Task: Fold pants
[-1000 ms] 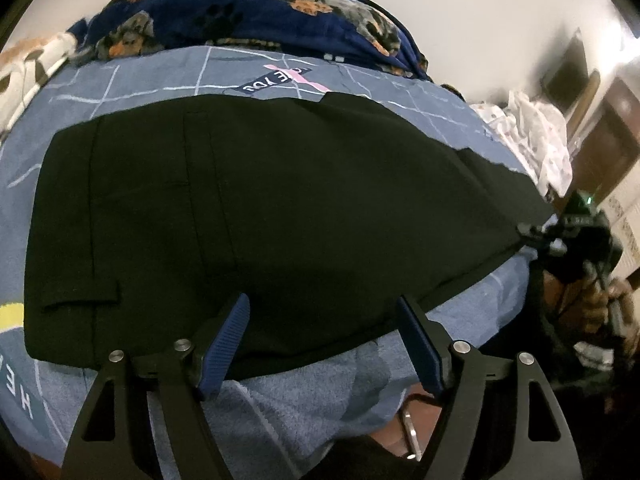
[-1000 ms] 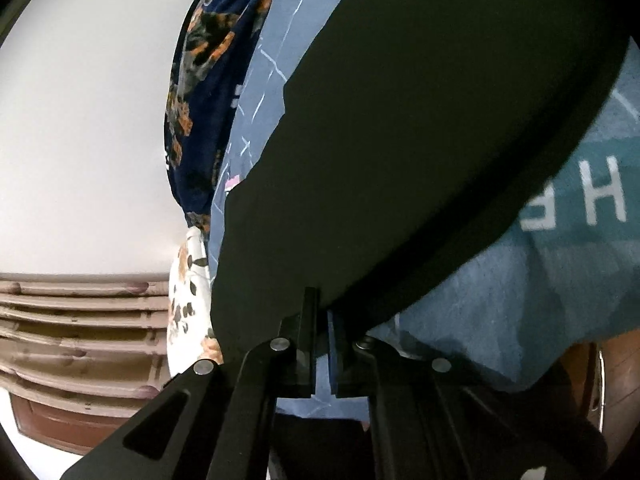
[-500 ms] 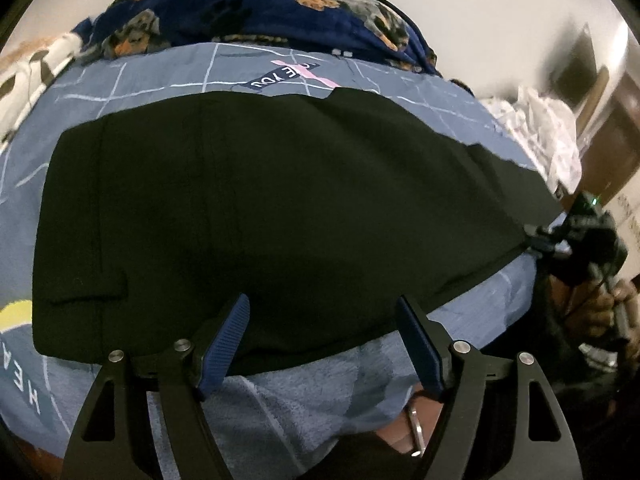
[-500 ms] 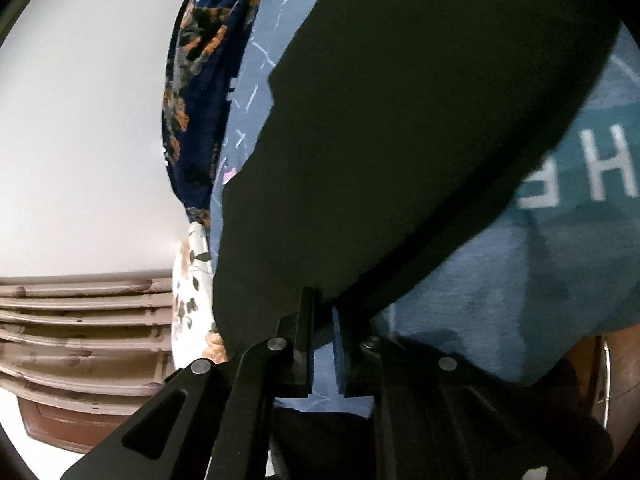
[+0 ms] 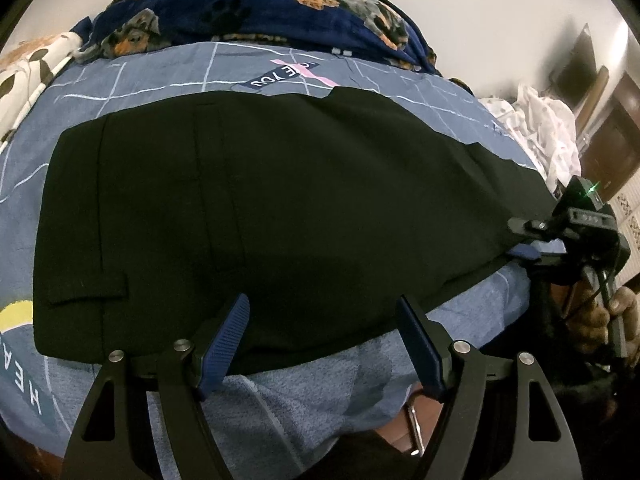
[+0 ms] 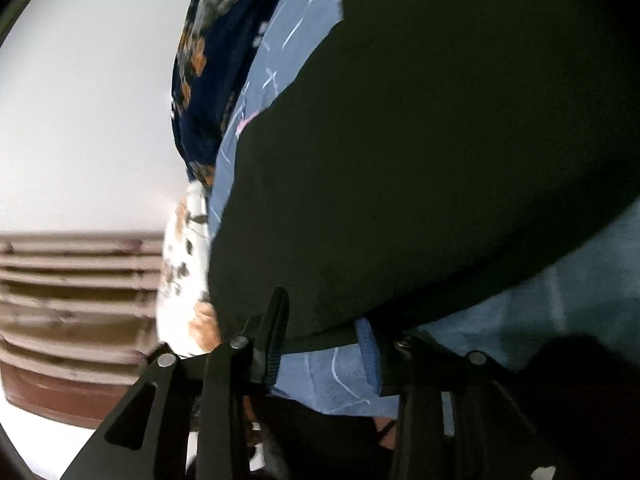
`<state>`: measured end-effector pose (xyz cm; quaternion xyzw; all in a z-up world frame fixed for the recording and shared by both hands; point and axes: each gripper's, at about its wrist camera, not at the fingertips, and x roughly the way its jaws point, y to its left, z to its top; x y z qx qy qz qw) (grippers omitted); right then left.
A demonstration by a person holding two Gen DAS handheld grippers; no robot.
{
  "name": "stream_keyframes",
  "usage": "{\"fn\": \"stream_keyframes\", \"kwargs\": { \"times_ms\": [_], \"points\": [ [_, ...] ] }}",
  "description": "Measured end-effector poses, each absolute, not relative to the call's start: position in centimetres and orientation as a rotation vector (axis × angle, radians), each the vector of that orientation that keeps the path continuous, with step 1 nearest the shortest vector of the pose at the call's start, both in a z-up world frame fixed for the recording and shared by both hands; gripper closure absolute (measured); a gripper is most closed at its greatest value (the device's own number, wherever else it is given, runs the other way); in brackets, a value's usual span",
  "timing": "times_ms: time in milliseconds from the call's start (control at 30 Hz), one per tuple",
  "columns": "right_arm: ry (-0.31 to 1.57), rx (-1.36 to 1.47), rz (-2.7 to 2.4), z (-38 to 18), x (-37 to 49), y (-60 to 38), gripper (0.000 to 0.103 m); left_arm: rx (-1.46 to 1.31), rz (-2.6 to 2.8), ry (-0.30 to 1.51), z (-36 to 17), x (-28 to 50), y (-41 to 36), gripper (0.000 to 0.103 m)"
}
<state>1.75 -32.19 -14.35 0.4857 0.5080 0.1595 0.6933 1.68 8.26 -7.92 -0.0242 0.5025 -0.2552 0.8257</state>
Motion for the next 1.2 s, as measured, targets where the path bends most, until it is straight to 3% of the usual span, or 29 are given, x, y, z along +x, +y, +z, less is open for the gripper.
{"fn": "stream_keyframes", "kwargs": {
  "times_ms": [33,133,500,800,933,1200],
  "points": [
    [1.151,1.075,0.355,-14.5,1.9,-31.8,0.093,-0.056,-0.543,1.071,-7.9,1.7,8.3,0.027],
    [1.182,1.097,0.361,-15.3,1.5,-31.7,0.097,-0.053,-0.523,1.076,-7.6,1.8,8.3,0.027],
    [1.195,1.114,0.384,-15.7,1.0,-31.5,0.099,-0.114,-0.438,1.08,-7.6,2.7,10.6,0.027],
    [1.157,1.176,0.384,-15.5,1.6,-31.9,0.087,-0.09,-0.443,1.075,-7.8,2.6,10.6,0.027],
    [1.176,1.244,0.357,-16.7,1.4,-32.4,0.1,-0.092,-0.446,1.077,-7.7,2.7,10.6,0.027],
    [1.221,1.149,0.401,-16.2,0.6,-31.3,0.103,-0.117,-0.431,1.082,-7.6,2.9,11.1,0.027]
  ]
}}
